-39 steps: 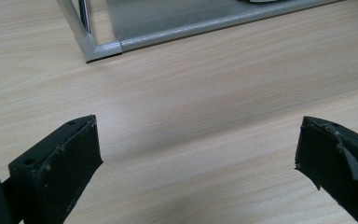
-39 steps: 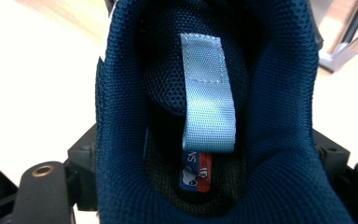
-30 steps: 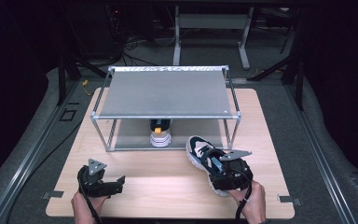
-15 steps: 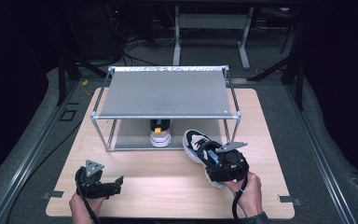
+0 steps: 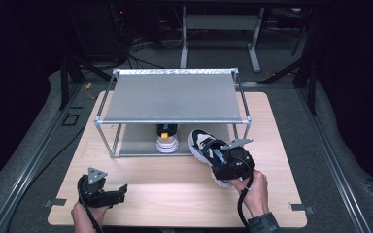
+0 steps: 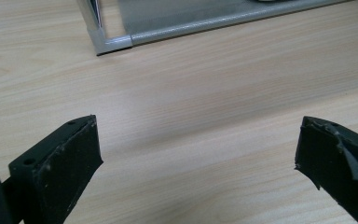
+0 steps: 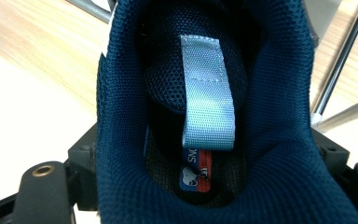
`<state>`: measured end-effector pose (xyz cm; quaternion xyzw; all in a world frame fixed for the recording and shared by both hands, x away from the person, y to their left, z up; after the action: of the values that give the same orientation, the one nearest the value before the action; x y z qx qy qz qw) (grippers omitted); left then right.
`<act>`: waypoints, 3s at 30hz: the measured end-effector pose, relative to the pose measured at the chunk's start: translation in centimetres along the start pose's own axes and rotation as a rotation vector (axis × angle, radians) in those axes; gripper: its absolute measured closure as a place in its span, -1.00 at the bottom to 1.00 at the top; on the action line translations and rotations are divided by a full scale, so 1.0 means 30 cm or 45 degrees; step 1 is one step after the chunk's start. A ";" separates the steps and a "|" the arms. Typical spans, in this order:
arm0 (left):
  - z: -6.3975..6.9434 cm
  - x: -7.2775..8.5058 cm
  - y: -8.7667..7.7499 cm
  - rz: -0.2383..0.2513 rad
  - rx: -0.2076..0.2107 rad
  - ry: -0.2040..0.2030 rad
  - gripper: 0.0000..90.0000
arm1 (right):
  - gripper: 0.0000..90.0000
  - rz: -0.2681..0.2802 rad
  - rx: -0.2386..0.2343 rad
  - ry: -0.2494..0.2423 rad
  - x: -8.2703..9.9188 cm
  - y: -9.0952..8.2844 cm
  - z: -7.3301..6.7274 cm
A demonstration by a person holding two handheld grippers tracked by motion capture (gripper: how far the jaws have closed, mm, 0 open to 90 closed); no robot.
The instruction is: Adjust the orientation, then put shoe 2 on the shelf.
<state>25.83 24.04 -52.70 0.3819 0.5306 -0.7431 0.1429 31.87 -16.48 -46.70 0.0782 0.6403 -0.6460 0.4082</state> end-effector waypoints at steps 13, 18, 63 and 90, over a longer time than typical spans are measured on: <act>0.011 0.005 -0.001 0.007 0.006 0.006 -1.00 | -0.52 -0.022 0.011 0.007 -0.025 0.034 0.008; 0.010 0.009 -0.003 0.005 0.006 0.006 -1.00 | -0.52 -0.026 0.019 0.021 -0.031 0.043 0.013; 0.016 0.017 -0.005 0.015 0.005 0.006 -0.99 | -0.61 -0.062 0.118 0.322 -0.137 0.335 -0.072; 0.024 0.015 -0.012 0.020 0.010 0.011 -0.98 | -0.05 0.074 -0.040 0.269 -0.036 0.176 -0.048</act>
<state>25.00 23.63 -52.67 0.3900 0.5253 -0.7423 0.1450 35.28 -13.93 -50.31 0.1581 0.6871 -0.6120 0.3583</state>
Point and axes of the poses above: each handheld gripper's, and its own axes: y roughly forward along the jaws, x roughly out of its underside, z roughly to its right, the point moved 1 cm from there along y, roughly forward along the jaws, and after that the axes turned 11 degrees about x, right-handed, at the moved point
